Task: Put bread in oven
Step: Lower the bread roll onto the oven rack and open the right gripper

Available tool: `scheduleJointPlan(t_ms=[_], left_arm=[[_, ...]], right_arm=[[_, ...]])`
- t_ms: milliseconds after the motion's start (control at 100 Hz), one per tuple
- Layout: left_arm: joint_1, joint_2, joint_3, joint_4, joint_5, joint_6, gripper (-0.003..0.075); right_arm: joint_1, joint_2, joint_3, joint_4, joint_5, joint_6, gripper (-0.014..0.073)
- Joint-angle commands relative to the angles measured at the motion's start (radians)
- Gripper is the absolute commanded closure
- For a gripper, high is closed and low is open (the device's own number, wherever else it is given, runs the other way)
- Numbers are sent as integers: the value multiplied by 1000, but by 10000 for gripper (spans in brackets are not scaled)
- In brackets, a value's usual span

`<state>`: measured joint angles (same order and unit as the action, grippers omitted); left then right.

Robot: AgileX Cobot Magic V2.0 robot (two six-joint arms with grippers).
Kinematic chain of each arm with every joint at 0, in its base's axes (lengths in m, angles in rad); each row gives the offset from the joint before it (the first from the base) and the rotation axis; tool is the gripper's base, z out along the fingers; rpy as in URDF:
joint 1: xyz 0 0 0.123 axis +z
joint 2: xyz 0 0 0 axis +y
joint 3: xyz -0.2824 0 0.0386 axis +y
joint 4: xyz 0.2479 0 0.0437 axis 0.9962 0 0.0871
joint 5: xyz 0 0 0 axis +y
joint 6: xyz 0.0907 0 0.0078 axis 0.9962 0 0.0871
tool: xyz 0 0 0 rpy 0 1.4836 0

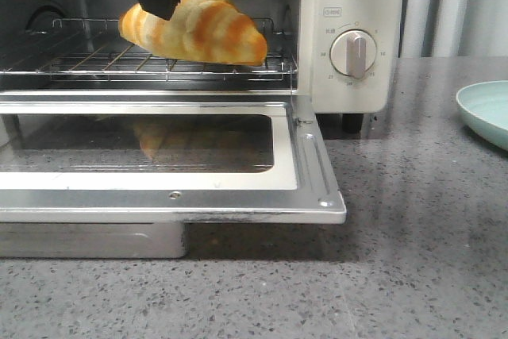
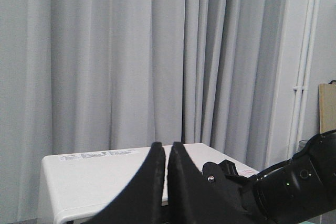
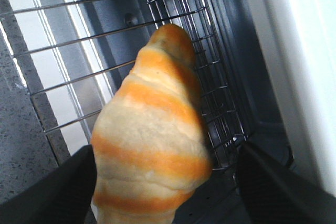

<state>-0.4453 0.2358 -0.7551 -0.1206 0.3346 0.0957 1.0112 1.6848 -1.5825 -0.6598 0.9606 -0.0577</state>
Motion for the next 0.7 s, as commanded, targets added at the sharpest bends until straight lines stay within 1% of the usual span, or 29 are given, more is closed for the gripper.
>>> scheduleJointPlan(t_ms=[0,60,150,290,360,410,460,530,600,690], left_arm=[[2,13,-30,8,-63,-6,741],[2,13,-30,40,-52,-6,741],[2,13,-30,50,-30,-6,742],[2,13,-30,62,56,-6,742],[2,11,-30,91,91,-6,742],[2,5,-30,109,104,-6,742],[2,-4,-30,121,103,-6,742],[9,-23,-30,121,102,-6,742],[30,-49,-28,138,102,-6,742],[77,-88,-28,150,116,-6,742]], right_arm=[[1,-41,-36,-89,-29,6,89],[20,-43,-36,-89,-27,6,89],[49,-43,-45,-89,-7,6,89],[104,-45,-79,-89,14,6,90],[124,-47,-101,-70,14,6,91],[137,-51,-111,-48,14,6,110],[146,-53,-123,-26,18,6,148],[157,-59,-130,-19,36,6,227],[164,-64,-132,-17,56,6,335],[169,-70,-135,-17,88,6,515]])
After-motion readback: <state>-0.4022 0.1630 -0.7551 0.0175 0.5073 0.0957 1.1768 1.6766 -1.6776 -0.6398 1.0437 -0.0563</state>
